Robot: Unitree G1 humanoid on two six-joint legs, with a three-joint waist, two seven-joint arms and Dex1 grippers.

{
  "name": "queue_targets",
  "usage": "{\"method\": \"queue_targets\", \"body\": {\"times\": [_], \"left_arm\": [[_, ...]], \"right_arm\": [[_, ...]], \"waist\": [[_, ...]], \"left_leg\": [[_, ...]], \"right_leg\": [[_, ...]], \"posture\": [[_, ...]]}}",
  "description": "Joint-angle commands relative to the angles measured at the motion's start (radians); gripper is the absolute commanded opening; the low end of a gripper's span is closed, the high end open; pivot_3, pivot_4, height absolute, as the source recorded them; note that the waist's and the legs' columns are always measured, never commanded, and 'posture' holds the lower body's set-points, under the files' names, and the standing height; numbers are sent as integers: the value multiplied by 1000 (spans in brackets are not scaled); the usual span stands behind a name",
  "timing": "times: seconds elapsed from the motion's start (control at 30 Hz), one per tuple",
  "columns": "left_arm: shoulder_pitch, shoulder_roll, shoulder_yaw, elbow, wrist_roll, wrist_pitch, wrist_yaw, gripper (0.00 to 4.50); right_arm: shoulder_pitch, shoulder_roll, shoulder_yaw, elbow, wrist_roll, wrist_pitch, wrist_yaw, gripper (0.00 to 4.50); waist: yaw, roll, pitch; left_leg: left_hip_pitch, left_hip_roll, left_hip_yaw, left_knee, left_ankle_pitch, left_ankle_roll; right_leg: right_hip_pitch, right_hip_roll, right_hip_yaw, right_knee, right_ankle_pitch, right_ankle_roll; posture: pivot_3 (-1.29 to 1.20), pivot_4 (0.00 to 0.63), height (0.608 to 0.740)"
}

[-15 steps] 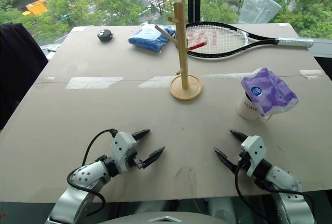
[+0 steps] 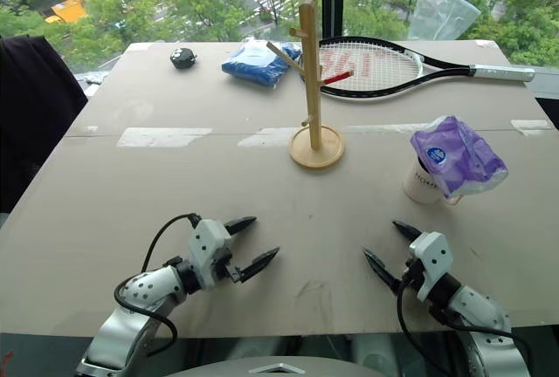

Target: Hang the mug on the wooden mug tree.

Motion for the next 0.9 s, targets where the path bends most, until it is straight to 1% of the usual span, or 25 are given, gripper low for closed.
{"method": "queue_targets", "body": {"times": [0.03, 0.27, 0.37, 0.43, 0.5, 0.57, 0.63, 0.7, 0.77, 0.83, 0.9], "left_arm": [[-2, 1, -8, 14, -1, 9, -6, 4500], [-15, -3, -16, 22, 0, 5, -13, 4500], [-26, -2, -17, 25, 2, -7, -23, 4500], [-40, 1, -14, -1, -22, 0, -40, 4500], [-68, 2, -8, -37, -62, 25, -62, 4500], [-101, 5, -1, -71, -113, 60, -87, 4500], [-164, 13, 5, -104, -173, 109, -116, 4500], [-271, 26, 11, -151, -252, 179, -146, 4500], [-384, 44, 7, -182, -302, 250, -166, 4500], [-461, 55, 6, -199, -338, 305, -169, 4500], [-502, 63, 5, -209, -358, 341, -166, 4500]], "right_arm": [[29, -2, -11, 6, -4, 2, -5, 4462], [29, -2, -10, -7, -4, 4, -13, 4462], [22, -33, 2, -45, -17, 0, 11, 4462], [15, -61, 16, -128, 29, 57, 42, 4462], [-22, -81, 27, -229, 81, 132, 44, 4462], [-79, -89, 27, -317, 133, 214, 17, 4462], [-181, -103, 11, -400, 215, 323, -19, 4462], [-340, -139, -51, -455, 309, 433, -73, 4462], [-463, -211, -175, -453, 367, 526, -129, 4462], [-512, -291, -299, -425, 410, 596, -145, 4462], [-525, -350, -387, -404, 460, 655, -145, 4462]], "waist": [[0, 0, 0], [2, 0, 0], [2, 1, 1], [0, 3, 3], [-3, 4, 4], [-12, 4, 5], [-18, 4, 5], [-23, 3, 7], [-21, 2, 8], [-16, 1, 9], [-15, 0, 9]], "left_leg": [[0, 0, 0, 0, 0, 0], [0, 0, 0, 0, 0, 0], [0, 0, 0, 0, 0, 0], [0, 0, 0, 0, 0, 0], [-4, 0, 0, 0, 0, 0], [-11, 1, 0, 1, 4, -6], [-14, 1, -1, 1, 4, -7], [-14, 1, -1, 2, 4, -7], [-15, 0, -2, 2, 4, -7], [-17, -1, -2, 3, 5, -7], [-19, -2, -2, 3, 5, -7]], "right_leg": [[0, 0, 0, 0, 0, 0], [0, 0, 0, 0, 0, 0], [0, 0, 0, 0, 0, 0], [0, 0, 0, 0, 0, 0], [-4, 0, 0, 0, 0, 0], [-12, 1, 0, 1, 1, 0], [-14, 1, -2, 1, 2, -2], [-14, 1, -2, 1, 4, -4], [-14, 1, -6, 0, 5, -4], [-15, -1, -8, 0, 5, -5], [-16, -1, -8, 0, 5, -5]], "posture": [[0, 150, 740], [0, 150, 740], [0, 150, 740], [0, 150, 740], [0, 150, 740], [0, 150, 740], [0, 150, 740], [0, 150, 740], [0, 150, 740], [0, 150, 740], [0, 150, 740]]}}
